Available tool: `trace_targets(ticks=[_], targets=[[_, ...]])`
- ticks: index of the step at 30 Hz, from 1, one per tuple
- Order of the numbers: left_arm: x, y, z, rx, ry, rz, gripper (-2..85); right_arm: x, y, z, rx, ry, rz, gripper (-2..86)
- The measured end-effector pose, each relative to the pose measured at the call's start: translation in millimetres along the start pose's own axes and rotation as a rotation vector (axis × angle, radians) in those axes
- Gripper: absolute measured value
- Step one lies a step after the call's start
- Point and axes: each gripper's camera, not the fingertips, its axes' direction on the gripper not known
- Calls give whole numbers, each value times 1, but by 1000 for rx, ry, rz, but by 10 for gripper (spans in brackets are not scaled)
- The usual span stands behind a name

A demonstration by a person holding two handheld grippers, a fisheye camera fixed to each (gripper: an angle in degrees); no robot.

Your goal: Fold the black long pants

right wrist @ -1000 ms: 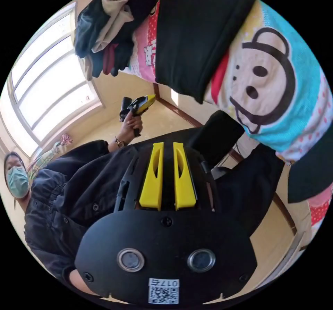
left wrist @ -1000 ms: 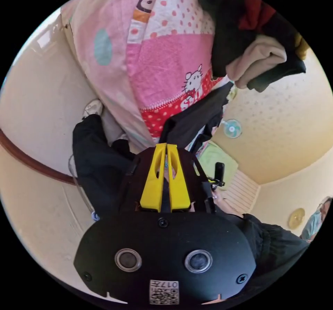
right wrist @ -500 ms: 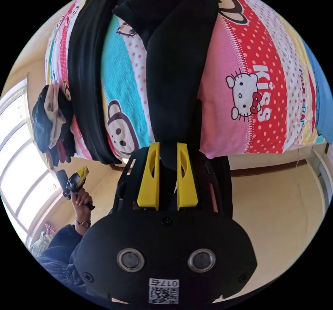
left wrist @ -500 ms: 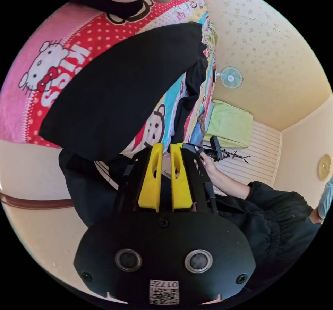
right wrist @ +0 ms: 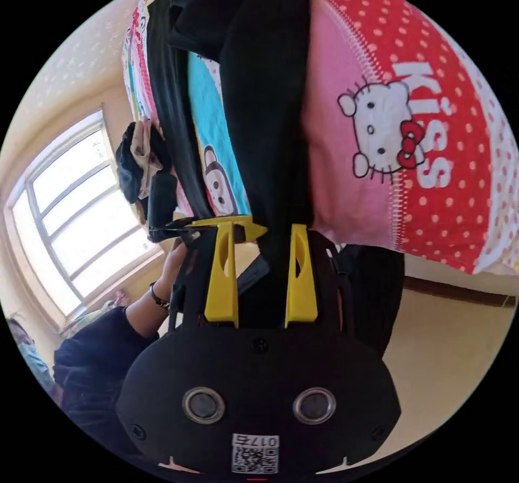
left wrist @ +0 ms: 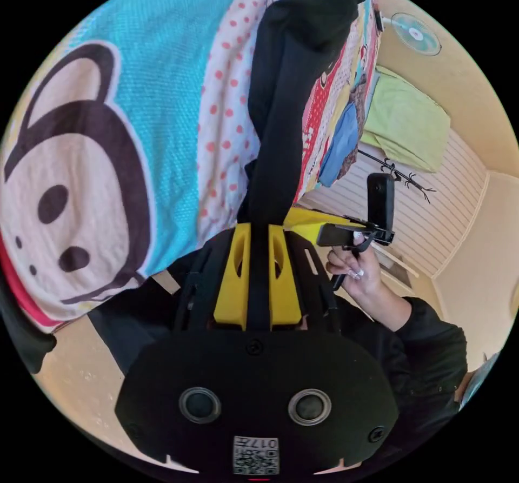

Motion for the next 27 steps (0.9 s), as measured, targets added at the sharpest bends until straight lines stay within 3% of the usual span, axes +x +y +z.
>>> trace_targets(ticks=[2,6,10,14,17,21,24,27], targets=[[12,5,9,14,0,39,38,10,6,-13,-22,-68,-48,75],[23,21,14,62,298,163,27,42,47,-79,34,-333,-263,39],[17,24,13,229,176,96,66,112,80,-131,140,-31,-68,35],[2,-7,34,265,50,-7,124,152,86,-149,158,-103,31,44],[-19,-50,75,171,-5,-88,131,156,83,-144,113,-69,22,70],[-35,-80,99,130,-111,-197,71,161,75,-126,30,-20,21,87],[-29,-82,97,11,-89,-74,13,155,72,-118,-15,-51,-38,49],[-19,-56,66,31,-100,2,3,134,83,-111,-63,-148,-182,38]])
